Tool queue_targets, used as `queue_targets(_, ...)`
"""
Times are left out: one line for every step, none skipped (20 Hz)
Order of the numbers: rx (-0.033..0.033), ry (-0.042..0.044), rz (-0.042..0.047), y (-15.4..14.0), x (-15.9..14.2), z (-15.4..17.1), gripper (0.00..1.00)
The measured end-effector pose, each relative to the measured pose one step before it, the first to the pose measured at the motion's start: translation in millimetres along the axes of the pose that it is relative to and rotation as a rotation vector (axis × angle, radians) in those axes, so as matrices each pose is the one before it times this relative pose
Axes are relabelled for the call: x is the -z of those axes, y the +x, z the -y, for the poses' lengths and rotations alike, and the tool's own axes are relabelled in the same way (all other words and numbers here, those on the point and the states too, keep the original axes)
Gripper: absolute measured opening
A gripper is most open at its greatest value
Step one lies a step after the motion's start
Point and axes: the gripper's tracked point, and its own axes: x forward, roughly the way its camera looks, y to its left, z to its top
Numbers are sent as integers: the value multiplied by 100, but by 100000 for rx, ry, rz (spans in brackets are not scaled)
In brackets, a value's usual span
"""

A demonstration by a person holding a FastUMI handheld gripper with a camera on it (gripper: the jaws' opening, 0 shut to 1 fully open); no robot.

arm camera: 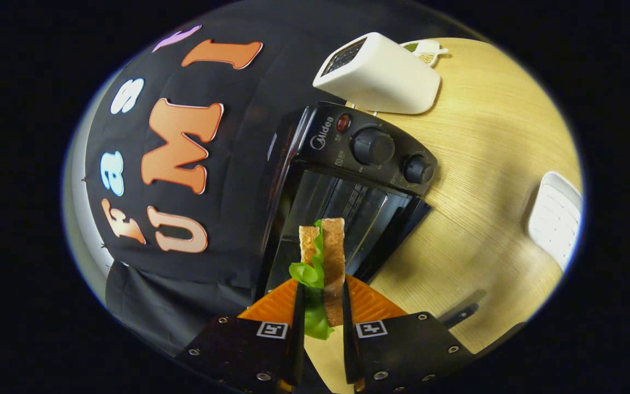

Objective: Open the toaster oven, put the food inside, and close the toaster oven door.

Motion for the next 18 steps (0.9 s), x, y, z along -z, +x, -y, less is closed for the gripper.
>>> queue_targets(-973,2997,4258,776,-256,-156,31)
queue_targets(-1344,3940,3714,688,-193,-197,31)
queue_targets(-1665,4186,2892,825,136,-363,31)
queue_targets(-910,3436,2256,558,253,-75,31)
queue_targets(352,2012,1901,612,120,178,31)
queue_targets(1472,546,1572,775,237,384,31)
queue_targets(1833,-165,1613,727,331,398,31)
queue_targets(1330,-323,979,757,380,240,31)
queue_targets(534,366,-426,476,553,-29,34)
queue_targets(-885,1539,-587,474,500,-376,36)
queue_targets(205,998,314,332,346,-227,38)
queue_targets(630,-298,1007,454,54,-46,40)
queue_targets(1889,-335,793,405,41,14,40)
queue_targets(2277,398,643,405,-33,268,42)
queue_targets(1080,463,-16,263,128,-1,44)
queue_targets(1759,-456,142,197,153,178,47)
queue_targets(1098,-1260,146,177,138,85,52)
queue_targets(-220,-853,-774,-72,323,-21,59)
